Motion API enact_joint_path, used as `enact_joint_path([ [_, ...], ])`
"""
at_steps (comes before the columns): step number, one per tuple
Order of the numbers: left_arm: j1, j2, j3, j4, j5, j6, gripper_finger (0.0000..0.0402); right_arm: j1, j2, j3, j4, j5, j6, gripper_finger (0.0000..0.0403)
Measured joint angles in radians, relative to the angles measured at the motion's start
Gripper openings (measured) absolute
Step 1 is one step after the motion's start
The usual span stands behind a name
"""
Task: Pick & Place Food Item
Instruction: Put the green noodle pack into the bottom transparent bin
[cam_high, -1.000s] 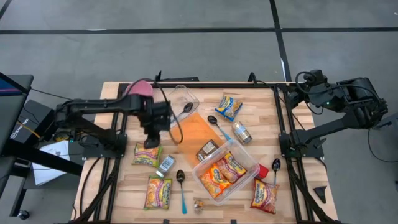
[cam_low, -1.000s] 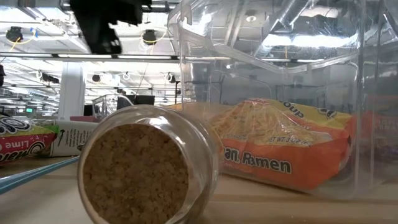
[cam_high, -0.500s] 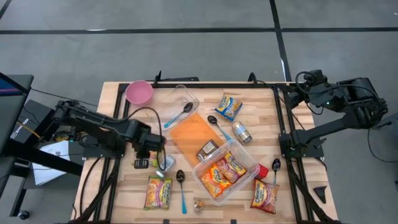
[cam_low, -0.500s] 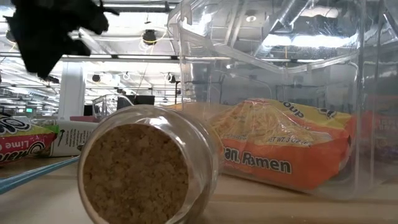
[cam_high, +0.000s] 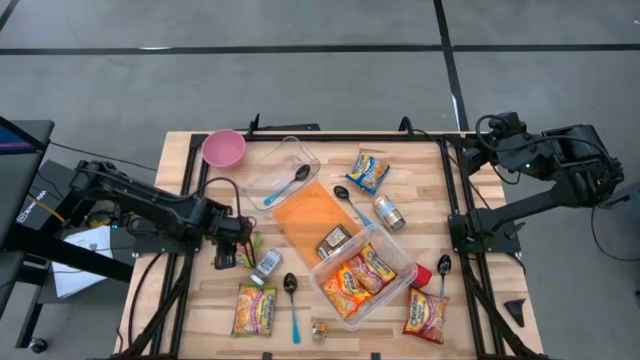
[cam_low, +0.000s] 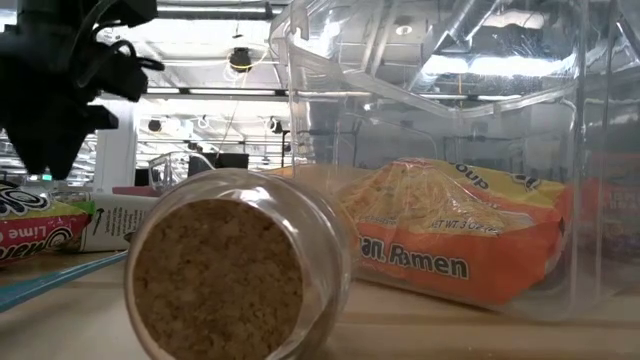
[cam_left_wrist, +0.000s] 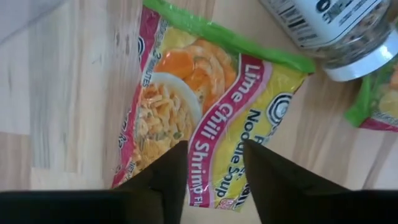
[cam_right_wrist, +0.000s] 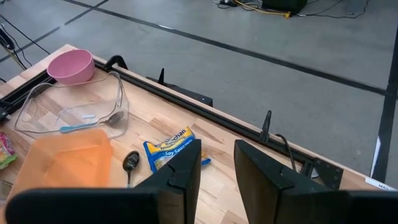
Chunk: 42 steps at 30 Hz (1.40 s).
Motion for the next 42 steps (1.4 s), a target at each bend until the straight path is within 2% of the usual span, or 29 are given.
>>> enact_joint_path([
  [7,0.0,0.0,-0.029,0.01,0.0,0.001,0.0203,0.0,0.0,0.0,0.0,0.0,0.014,0.0093],
  [18,0.0,0.001,-0.078,0.068,0.0,-0.053,0.0178,0.0,0.0,0.0,0.0,0.0,0.014,0.0093],
  [27,0.001,-0.002,-0.106,0.1,-0.003,-0.153,0.0124,0.0,0.0,0.0,0.0,0.0,0.013,0.0093],
  [31,0.001,-0.002,-0.107,0.111,0.005,-0.229,0.0077,0.0,0.0,0.0,0.0,0.0,0.013,0.0093],
  [36,0.001,-0.001,-0.107,0.129,0.076,-0.285,0.001,0.0,0.0,0.0,0.0,0.0,0.012,0.0093],
  [42,0.001,-0.025,-0.101,0.127,0.105,-0.414,0.0002,0.0,0.0,0.0,0.0,-0.002,0.023,0.0093],
])
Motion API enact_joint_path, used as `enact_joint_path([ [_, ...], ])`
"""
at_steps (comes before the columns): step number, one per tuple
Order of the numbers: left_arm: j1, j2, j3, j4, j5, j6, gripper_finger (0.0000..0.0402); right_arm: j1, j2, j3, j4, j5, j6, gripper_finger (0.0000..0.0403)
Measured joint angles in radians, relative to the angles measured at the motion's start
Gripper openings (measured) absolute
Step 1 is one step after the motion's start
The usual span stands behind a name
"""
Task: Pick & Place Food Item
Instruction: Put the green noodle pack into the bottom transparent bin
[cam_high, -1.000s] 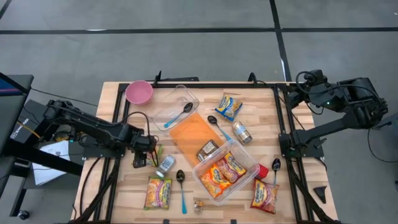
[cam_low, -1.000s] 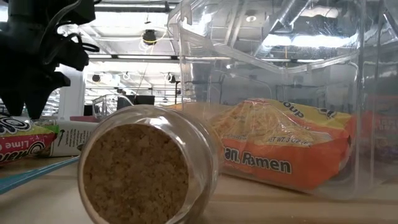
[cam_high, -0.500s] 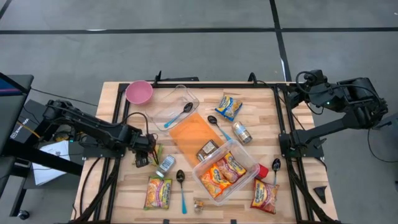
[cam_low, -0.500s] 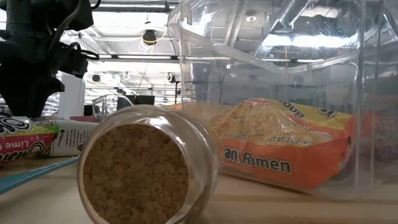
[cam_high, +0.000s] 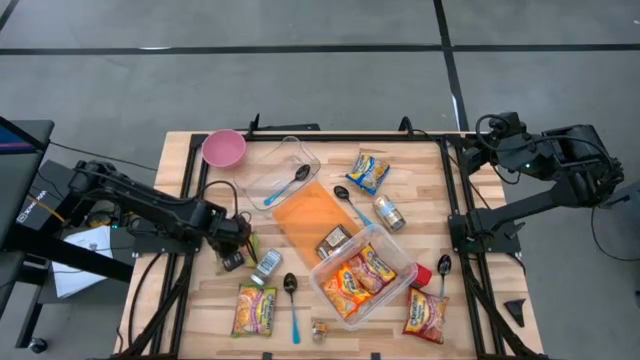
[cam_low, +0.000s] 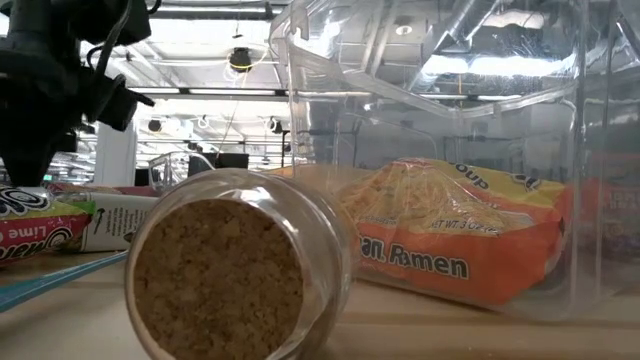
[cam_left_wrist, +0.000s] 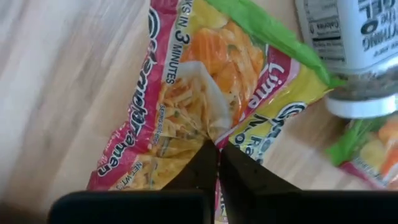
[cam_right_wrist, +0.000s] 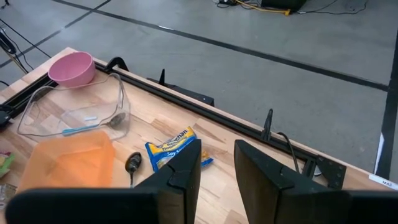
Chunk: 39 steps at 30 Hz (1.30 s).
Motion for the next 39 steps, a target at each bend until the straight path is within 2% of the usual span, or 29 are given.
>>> enact_joint_path([
  [7,-0.014,-0.127,0.045,0.015,0.0,-0.256,0.0001,0.0,0.006,0.0,0.0,-0.014,0.005,0.0093],
  [11,-0.058,-0.219,0.061,0.025,-0.059,-0.454,0.0001,0.0,0.009,0.0,0.0,-0.016,0.005,0.0093],
  [14,-0.121,-0.275,0.072,0.046,-0.149,-0.611,0.0,0.0,0.014,0.0,0.0,-0.016,0.005,0.0093],
  [18,-0.236,-0.311,0.078,0.112,-0.325,-0.808,0.0,0.0,0.014,0.0,0.0,-0.018,0.0,0.0093],
  [24,-0.366,-0.263,0.08,0.28,-0.616,-0.998,0.0,0.0,0.012,0.0,0.0,-0.026,-0.003,0.0093],
  [29,-0.365,-0.177,0.08,0.506,-0.84,-1.044,0.0,0.0,0.016,0.0,0.0,-0.031,-0.02,0.0093],
  [34,-0.294,-0.064,0.08,0.822,-1.102,-1.018,0.0,0.0,0.037,0.0,0.016,-0.053,-0.047,0.0093],
  [36,-0.246,-0.017,0.08,0.964,-1.149,-0.956,0.0,0.0,0.043,0.0,0.039,-0.06,-0.051,0.0093],
  [39,-0.153,0.054,0.08,1.155,-1.126,-0.855,0.0,0.0,0.057,0.0,0.1,-0.087,-0.082,0.0093],
])
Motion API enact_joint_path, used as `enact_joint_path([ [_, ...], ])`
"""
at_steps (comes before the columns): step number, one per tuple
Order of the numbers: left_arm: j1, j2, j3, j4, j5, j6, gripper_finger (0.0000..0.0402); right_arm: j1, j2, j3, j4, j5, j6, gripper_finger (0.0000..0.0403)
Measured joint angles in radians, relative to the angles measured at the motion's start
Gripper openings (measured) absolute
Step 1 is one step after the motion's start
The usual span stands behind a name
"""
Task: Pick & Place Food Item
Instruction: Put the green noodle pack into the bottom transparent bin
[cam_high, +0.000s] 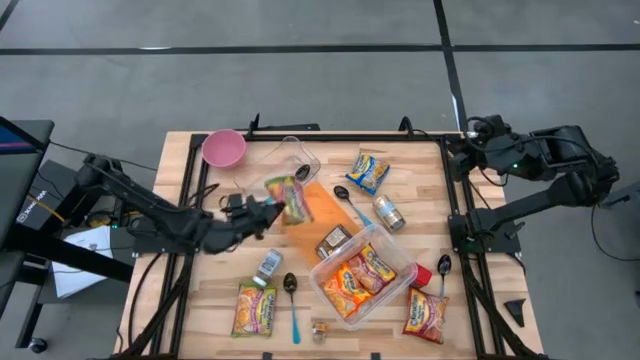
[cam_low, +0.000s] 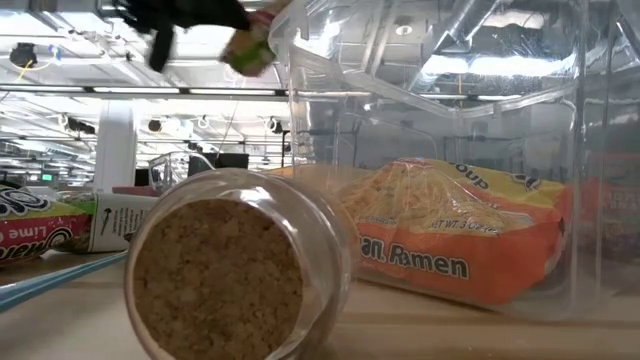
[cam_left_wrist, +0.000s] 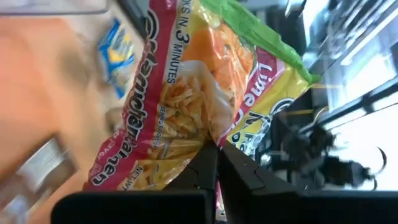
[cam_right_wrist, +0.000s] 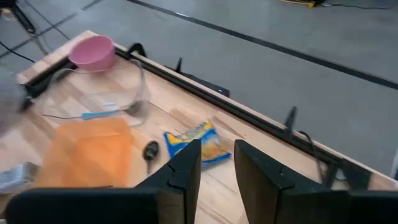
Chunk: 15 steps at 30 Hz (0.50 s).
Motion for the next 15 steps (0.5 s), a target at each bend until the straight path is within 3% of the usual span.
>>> enact_joint_path([
  [8,0.21,0.152,0.0,0.4,0.134,0.188,0.0,-0.006,0.086,0.0,0.209,-0.051,-0.161,0.0093],
  [15,0.311,0.222,0.085,0.427,0.262,0.275,0.0,-0.064,0.196,0.0,0.443,-0.237,-0.32,0.0112],
])
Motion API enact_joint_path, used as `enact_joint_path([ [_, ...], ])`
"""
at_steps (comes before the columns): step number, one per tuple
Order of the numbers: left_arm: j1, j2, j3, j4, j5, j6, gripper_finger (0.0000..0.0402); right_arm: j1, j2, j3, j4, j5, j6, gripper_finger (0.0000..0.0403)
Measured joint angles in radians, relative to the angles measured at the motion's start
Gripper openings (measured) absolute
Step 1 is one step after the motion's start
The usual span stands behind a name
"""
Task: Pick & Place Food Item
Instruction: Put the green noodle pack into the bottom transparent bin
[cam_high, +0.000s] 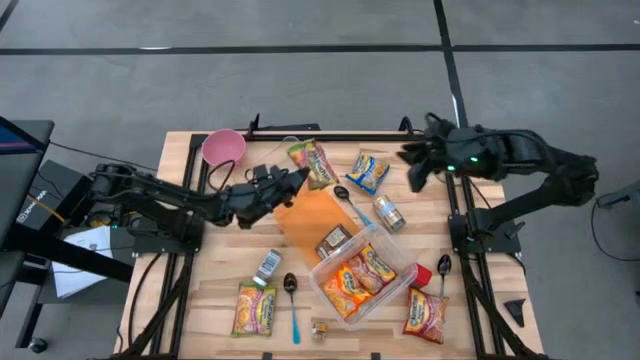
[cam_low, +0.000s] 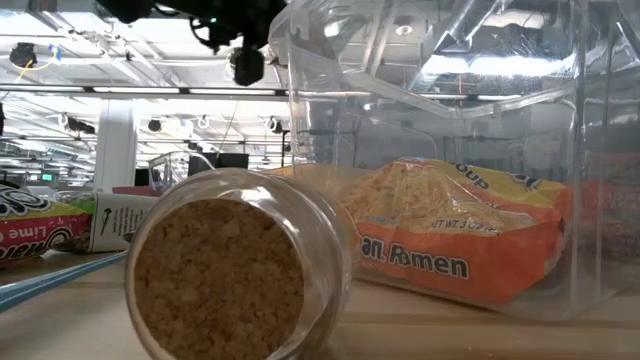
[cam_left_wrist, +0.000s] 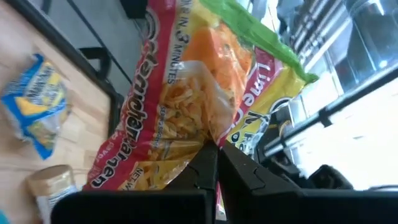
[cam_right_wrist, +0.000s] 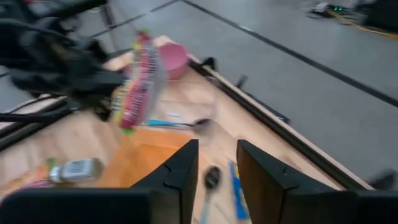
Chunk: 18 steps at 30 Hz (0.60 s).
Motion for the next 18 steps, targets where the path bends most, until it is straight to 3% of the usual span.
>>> enact_joint_path([
  [5,0.029,0.005,0.036,0.016,0.063,0.075,0.0,-0.05,0.077,0.0,0.16,-0.121,-0.047,0.0163],
  [11,0.032,0.003,0.055,0.091,0.067,0.139,0.0,-0.087,0.166,0.0,0.303,-0.259,-0.061,0.0231],
  [18,0.031,0.004,0.067,0.089,0.077,0.159,0.0,-0.089,0.27,0.0,0.443,-0.346,-0.066,0.0243],
])
